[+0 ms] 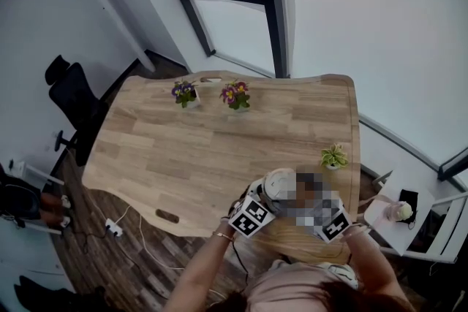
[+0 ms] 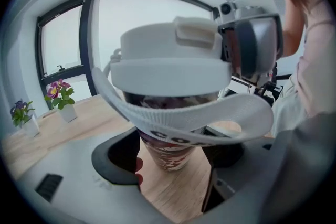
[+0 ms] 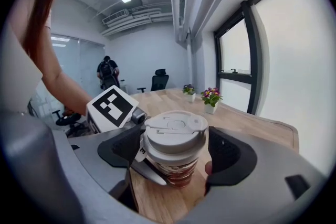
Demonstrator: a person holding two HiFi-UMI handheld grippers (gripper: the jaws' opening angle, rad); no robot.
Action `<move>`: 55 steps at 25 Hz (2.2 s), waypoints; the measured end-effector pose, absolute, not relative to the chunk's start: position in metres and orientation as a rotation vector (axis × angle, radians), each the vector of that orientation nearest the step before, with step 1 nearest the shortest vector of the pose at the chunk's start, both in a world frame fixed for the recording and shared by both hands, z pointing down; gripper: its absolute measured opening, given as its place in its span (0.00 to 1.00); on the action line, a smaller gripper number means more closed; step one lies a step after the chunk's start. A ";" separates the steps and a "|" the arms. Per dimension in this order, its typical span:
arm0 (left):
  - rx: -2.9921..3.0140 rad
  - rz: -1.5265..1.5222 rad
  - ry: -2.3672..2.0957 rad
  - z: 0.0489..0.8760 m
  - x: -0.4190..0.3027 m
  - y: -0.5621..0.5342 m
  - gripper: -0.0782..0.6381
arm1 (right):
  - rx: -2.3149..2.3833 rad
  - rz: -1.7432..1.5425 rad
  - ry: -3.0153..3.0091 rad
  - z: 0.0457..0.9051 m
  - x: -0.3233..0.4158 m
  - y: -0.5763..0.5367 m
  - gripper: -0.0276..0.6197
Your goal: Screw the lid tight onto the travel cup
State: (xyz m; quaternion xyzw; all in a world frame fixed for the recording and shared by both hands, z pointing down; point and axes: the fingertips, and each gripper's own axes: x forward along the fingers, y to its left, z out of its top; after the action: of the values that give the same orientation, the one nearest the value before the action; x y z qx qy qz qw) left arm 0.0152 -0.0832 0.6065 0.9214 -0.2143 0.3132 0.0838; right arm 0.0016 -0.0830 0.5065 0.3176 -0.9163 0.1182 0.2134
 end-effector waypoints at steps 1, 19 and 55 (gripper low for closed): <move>2.761 0.953 -0.599 0.607 0.015 -0.082 0.60 | 0.841 0.323 -2.546 0.507 0.003 -0.084 0.61; 2.713 0.917 -0.797 0.607 0.017 -0.087 0.60 | 1.126 0.322 -2.501 0.506 0.007 -0.085 0.60; 2.485 0.815 -1.007 0.596 -0.029 -0.058 0.60 | 1.311 0.370 -2.477 0.492 0.026 -0.064 0.52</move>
State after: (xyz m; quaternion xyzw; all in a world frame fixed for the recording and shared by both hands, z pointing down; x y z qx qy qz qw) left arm -0.0290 -0.0581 0.5955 0.8740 -0.3542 0.2868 0.1686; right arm 0.0265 -0.0636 0.4916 0.4580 -0.8654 0.1294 0.1568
